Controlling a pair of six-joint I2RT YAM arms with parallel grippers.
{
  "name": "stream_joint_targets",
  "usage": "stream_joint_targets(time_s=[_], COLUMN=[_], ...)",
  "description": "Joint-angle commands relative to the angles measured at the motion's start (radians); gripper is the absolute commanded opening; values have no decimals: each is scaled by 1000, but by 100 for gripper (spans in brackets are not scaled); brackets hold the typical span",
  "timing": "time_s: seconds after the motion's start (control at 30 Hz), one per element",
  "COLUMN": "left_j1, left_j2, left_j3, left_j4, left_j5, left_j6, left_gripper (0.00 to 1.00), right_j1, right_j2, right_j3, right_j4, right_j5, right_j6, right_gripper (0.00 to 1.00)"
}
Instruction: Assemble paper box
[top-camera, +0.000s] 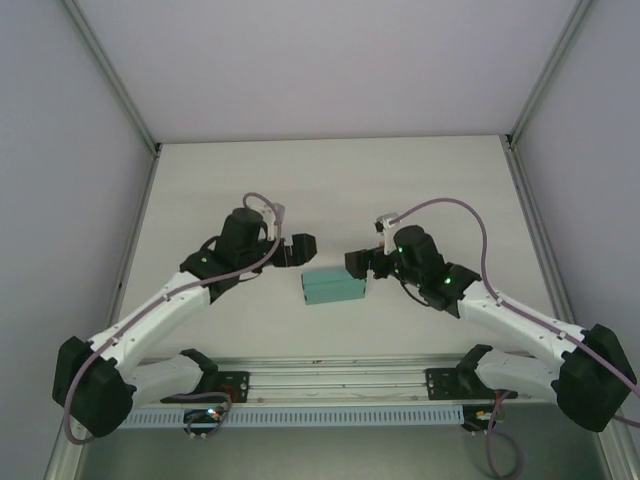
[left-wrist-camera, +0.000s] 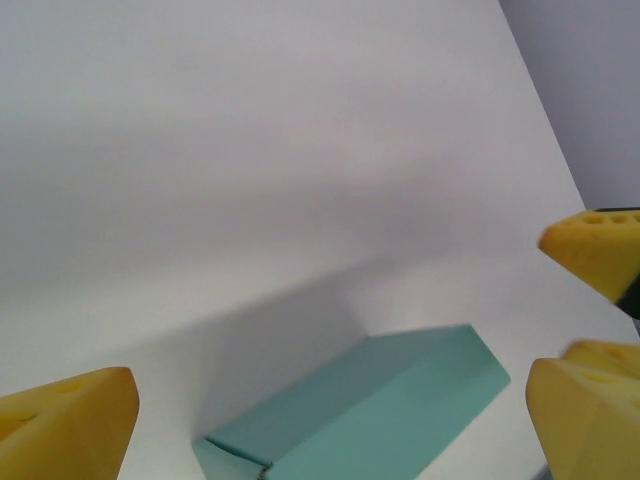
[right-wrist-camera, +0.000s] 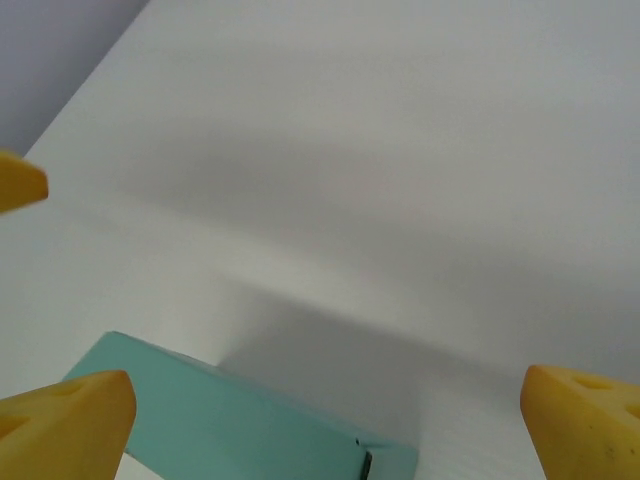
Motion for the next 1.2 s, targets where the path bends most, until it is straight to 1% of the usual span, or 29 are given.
stream_joint_targets(time_s=[0.0,0.07,0.17,0.23,0.27,0.37,0.43,0.47,0.5,0.53,0.57,0.6,0.67,0.73,0.77,0.87,0.9,1.0,1.07,1.1,1.17], left_j1=[27,28,27,26,26,22,21,21,21,21,23,22,23,22,21,16,15,15,13,13,12], left_j2=[-23,-17,11,34,47,86,104,113,119,123,123,120,115,110,104,84,77,60,49,39,18], left_j3=[-5,-35,-102,-145,-163,-196,-217,-232,-242,-251,-262,-276,-304,-326,-340,-366,-366,-331,-292,-277,-250], left_j4=[-97,-81,-20,36,62,98,107,114,116,113,113,119,126,141,158,229,245,245,218,210,204], left_j5=[-66,-41,42,103,136,184,194,198,202,202,199,200,202,207,220,243,248,256,248,246,254], left_j6=[46,39,8,-14,-21,-37,-45,-53,-55,-57,-61,-63,-65,-72,-77,-94,-95,-94,-89,-88,-89], left_gripper=[100,100,100,99,96,84,74,68,61,55,50,48,48,48,48,55,59,62,73,81,86], right_j1=[-11,-13,-26,-46,-57,-72,-73,-74,-76,-77,-80,-82,-82,-82,-82,-79,-77,-67,-59,-59,-59], right_j2=[38,62,67,61,61,76,96,110,123,136,148,156,168,178,180,177,174,166,163,163,165], right_j3=[89,119,88,49,32,-10,-43,-60,-74,-86,-98,-114,-150,-184,-202,-252,-264,-282,-291,-292,-294], right_j4=[-159,-203,-215,-194,-185,-166,-140,-129,-124,-121,-115,-104,-62,-22,-1,58,66,69,68,71,69], right_j5=[-55,-21,-4,-32,-55,-101,-133,-141,-137,-137,-143,-152,-190,-220,-247,-286,-288,-280,-267,-266,-251], right_j6=[-198,-192,-143,-110,-97,-53,-27,-18,-3,11,24,36,65,111,129,189,202,220,230,231,242], right_gripper=[100,100,100,94,92,83,78,74,66,56,50,50,46,37,34,27,25,23,22,22,22])
